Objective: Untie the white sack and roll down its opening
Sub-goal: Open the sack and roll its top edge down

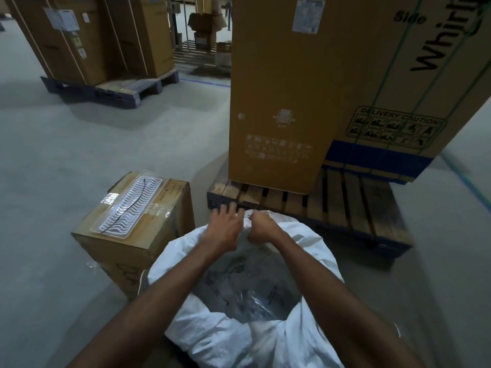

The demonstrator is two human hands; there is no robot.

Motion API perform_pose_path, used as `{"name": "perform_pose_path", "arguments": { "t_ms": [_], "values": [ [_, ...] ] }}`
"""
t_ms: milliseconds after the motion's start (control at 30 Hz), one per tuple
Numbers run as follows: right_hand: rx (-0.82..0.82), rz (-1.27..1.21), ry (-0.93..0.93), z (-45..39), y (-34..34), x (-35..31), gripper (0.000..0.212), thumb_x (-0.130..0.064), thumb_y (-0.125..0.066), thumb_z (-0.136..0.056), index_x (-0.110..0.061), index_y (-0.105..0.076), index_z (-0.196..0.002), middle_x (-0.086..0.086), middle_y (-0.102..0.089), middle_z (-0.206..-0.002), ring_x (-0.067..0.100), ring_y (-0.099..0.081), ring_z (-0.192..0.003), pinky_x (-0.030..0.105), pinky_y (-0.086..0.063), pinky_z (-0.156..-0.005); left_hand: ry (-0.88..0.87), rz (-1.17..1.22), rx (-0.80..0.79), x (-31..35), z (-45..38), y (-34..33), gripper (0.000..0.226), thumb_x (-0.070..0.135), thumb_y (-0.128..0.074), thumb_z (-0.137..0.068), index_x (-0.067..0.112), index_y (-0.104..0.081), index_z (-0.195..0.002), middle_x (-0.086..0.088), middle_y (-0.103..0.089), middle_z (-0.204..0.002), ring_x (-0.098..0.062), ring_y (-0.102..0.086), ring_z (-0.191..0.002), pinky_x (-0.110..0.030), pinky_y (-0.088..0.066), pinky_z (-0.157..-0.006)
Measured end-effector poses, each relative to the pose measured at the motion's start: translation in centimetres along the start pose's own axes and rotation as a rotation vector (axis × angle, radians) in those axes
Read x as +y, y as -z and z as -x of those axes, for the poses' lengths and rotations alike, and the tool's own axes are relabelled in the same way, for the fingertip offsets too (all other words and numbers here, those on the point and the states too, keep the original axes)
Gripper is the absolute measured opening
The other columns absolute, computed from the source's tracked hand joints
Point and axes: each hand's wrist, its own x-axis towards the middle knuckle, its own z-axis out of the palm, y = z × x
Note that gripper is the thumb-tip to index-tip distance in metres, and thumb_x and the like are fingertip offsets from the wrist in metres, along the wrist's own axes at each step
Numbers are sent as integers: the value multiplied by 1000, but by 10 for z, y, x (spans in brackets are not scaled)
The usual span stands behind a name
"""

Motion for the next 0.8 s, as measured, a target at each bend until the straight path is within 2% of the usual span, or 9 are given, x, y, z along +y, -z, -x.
{"name": "perform_pose_path", "arguments": {
  "t_ms": [133, 233, 300, 333, 400, 467, 600, 700, 800],
  "values": [
    [61, -22, 6, -2, 7, 5, 42, -18, -78, -76, -11, -68, -116, 10, -68, -112, 27, -64, -98, 31, -51, -73, 22, 156, 39, 14, -4, -10, 66, 21, -73, -83, 12, -45, -142, -11, -61, -131, -28, -56, -116, -39, -50, -96],
    [275, 244, 87, 7, -19, 20, 65, -21, -85, -68, -15, -61, -128, 8, -62, -121, 29, -59, -112, 37, -49, -90, 107, 210, -93, 20, -9, -2, 37, 25, -67, -88, 15, -61, -124, -6, -68, -121, -26, -64, -109, -39, -54, -93],
    [348, 369, 12, 12, -36, 33, 84, -33, -92, -59, -15, -57, -134, 9, -60, -125, 29, -56, -116, 42, -44, -102, 122, 301, -258, 15, -15, 4, 39, 28, -69, -85, 15, -61, -121, -5, -66, -118, -25, -63, -107, -40, -54, -94],
    [378, 378, -19, 13, -42, 38, 83, -39, -93, -58, -15, -61, -131, 8, -63, -123, 29, -58, -115, 46, -43, -106, 122, 370, -323, 10, -20, 4, 44, 29, -73, -82, 15, -60, -122, -4, -66, -119, -23, -63, -106, -41, -55, -94],
    [314, 277, -77, 14, -44, 43, 55, -36, -86, -71, -15, -67, -118, 8, -69, -114, 27, -63, -106, 43, -47, -101, 113, 435, -375, 1, -26, 2, 53, 31, -80, -75, 19, -60, -123, -4, -66, -123, -21, -63, -103, -41, -56, -93],
    [207, 166, -102, 17, -35, 38, 37, -28, -79, -81, -15, -66, -113, 7, -68, -110, 26, -64, -99, 36, -52, -85, 117, 330, -273, 1, -23, 0, 53, 32, -80, -77, 16, -57, -122, -6, -64, -122, -25, -60, -106, -41, -53, -95],
    [57, 129, -112, 13, -11, 27, 45, -30, -81, -77, -13, -59, -113, 8, -63, -109, 28, -63, -101, 35, -50, -78, -94, -79, 132, 16, -11, -7, 74, 25, -76, -75, 11, -43, -139, -16, -46, -134, -33, -43, -121, -45, -39, -106],
    [-33, 122, -107, 11, 3, 26, 32, -26, -79, -74, -12, -58, -93, 8, -62, -99, 28, -63, -96, 34, -49, -72, -106, -3, 101, 25, -15, -19, 71, 26, -73, -76, 12, -45, -139, -12, -53, -128, -29, -45, -115, -39, -41, -99],
    [21, 123, -68, 19, 0, 33, 46, -28, -82, -71, -15, -65, -111, 7, -65, -112, 26, -63, -106, 34, -50, -82, -7, 56, 27, 36, -23, -26, 45, 32, -67, -81, 18, -62, -123, -7, -67, -120, -28, -53, -113, -42, -43, -96]
  ]
}}
